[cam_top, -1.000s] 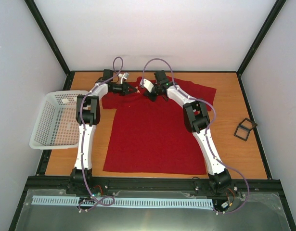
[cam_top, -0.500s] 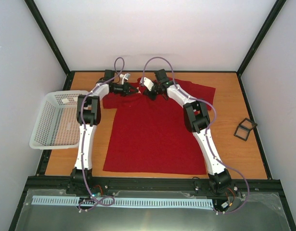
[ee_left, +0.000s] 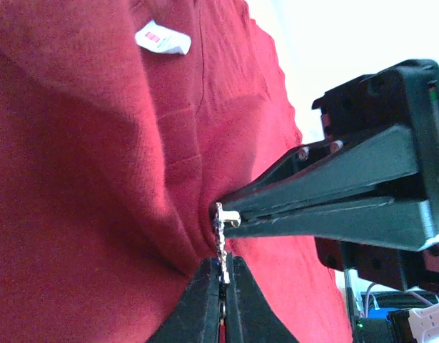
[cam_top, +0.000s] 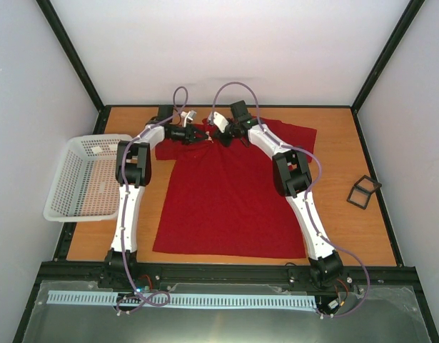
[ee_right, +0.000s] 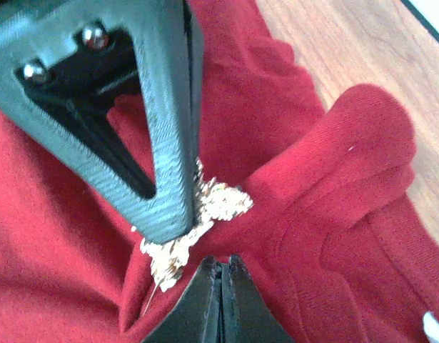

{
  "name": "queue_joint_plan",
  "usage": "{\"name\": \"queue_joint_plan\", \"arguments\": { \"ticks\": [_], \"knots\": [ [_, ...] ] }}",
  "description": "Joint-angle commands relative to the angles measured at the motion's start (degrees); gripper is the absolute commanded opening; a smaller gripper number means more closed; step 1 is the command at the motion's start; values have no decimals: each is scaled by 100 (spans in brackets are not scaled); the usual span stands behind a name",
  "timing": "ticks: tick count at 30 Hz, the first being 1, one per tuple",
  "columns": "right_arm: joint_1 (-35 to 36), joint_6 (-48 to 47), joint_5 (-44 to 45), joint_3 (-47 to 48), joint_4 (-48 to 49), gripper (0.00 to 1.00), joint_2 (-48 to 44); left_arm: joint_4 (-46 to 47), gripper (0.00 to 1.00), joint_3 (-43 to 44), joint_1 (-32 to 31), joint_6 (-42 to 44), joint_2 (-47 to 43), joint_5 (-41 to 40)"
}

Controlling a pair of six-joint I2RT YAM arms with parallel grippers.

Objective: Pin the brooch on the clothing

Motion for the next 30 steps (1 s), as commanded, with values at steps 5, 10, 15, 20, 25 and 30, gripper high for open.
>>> {"name": "queue_joint_plan", "arguments": {
  "ticks": [5, 10, 15, 20, 25, 30],
  "knots": [
    [-40, 129, 97, 287, 409, 2, 120, -37, 1, -218, -180, 125, 1, 187],
    [-39, 77, 141, 275, 278, 3, 100, 59, 1, -210, -194, 38, -54, 298],
    [-138, 520, 352, 143, 73, 5, -190, 321, 1, -237, -110, -234, -160, 294],
    [-219, 571, 587, -435, -73, 25, -776, 371, 1, -204, 27, -385, -85, 329],
    [-225, 209, 427, -1471, 175, 42, -1235, 454, 1, -172, 134, -596, -40, 434],
    [-227, -157, 140, -1758, 208, 54, -1415, 479, 1, -139, 158, -686, -12, 592]
  ]
}}
